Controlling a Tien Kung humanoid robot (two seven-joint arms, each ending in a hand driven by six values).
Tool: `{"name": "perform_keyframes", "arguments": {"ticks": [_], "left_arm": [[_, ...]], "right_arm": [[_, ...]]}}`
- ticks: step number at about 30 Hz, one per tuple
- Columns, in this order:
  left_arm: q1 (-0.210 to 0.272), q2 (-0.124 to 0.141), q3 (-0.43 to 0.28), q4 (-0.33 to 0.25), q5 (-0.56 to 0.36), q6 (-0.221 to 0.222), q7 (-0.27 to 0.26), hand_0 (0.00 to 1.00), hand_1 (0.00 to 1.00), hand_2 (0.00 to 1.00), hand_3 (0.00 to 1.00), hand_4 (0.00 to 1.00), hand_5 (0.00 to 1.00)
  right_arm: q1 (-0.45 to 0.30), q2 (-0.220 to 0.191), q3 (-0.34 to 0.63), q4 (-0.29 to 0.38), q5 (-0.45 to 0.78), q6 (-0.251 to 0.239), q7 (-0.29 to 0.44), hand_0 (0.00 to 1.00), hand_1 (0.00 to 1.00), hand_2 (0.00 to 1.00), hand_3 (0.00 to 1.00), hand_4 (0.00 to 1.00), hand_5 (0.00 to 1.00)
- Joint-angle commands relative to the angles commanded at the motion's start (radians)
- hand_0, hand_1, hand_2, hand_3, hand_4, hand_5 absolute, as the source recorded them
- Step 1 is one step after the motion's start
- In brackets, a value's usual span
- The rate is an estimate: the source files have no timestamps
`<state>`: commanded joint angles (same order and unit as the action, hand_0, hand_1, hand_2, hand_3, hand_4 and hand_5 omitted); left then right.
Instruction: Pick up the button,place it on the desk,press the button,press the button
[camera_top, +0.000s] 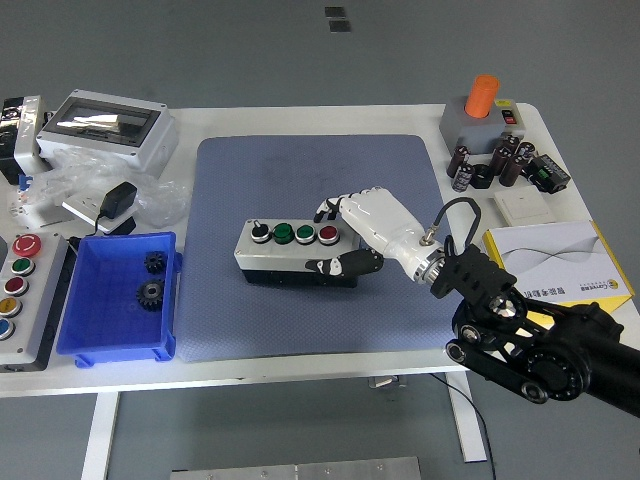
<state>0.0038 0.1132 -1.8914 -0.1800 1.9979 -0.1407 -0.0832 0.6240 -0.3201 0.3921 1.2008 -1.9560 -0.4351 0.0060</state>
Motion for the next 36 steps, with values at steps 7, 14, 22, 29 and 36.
{"name": "perform_keyframes", "arguments": {"ticks": [7, 14, 22, 29, 36], "left_arm": [[0.0, -0.001, -0.001, 0.0, 0.003, -0.001, -0.001, 0.733, 0.739, 0.653, 0.687, 0.918, 0.273], [0.001, -0.001, -0.002, 0.0, 0.003, -0.001, 0.001, 0.733, 0.739, 0.653, 0.687, 0.919, 0.274], [-0.001, 0.0, 0.0, 0.0, 0.003, -0.003, 0.0, 0.733, 0.739, 0.653, 0.689, 0.921, 0.274], [-0.003, 0.002, 0.0, 0.0, 0.004, -0.004, -0.001, 0.733, 0.739, 0.653, 0.688, 0.92, 0.274], [-0.004, 0.002, 0.001, 0.0, 0.004, -0.004, -0.001, 0.733, 0.739, 0.653, 0.689, 0.921, 0.274]], "right_arm": [[-0.034, 0.014, 0.003, -0.043, -0.054, -0.015, 0.022, 0.042, 0.286, 0.296, 0.331, 0.759, 0.304], [-0.036, 0.025, 0.012, -0.071, -0.088, -0.026, 0.03, 0.049, 0.291, 0.3, 0.337, 0.75, 0.295], [-0.022, 0.023, 0.014, -0.065, -0.112, -0.045, 0.037, 0.061, 0.295, 0.315, 0.345, 0.743, 0.29], [-0.001, 0.023, 0.019, -0.064, -0.138, -0.066, 0.051, 0.087, 0.311, 0.353, 0.364, 0.737, 0.274], [0.016, 0.025, 0.016, -0.109, -0.168, -0.085, 0.079, 0.09, 0.313, 0.352, 0.364, 0.738, 0.276]]}}
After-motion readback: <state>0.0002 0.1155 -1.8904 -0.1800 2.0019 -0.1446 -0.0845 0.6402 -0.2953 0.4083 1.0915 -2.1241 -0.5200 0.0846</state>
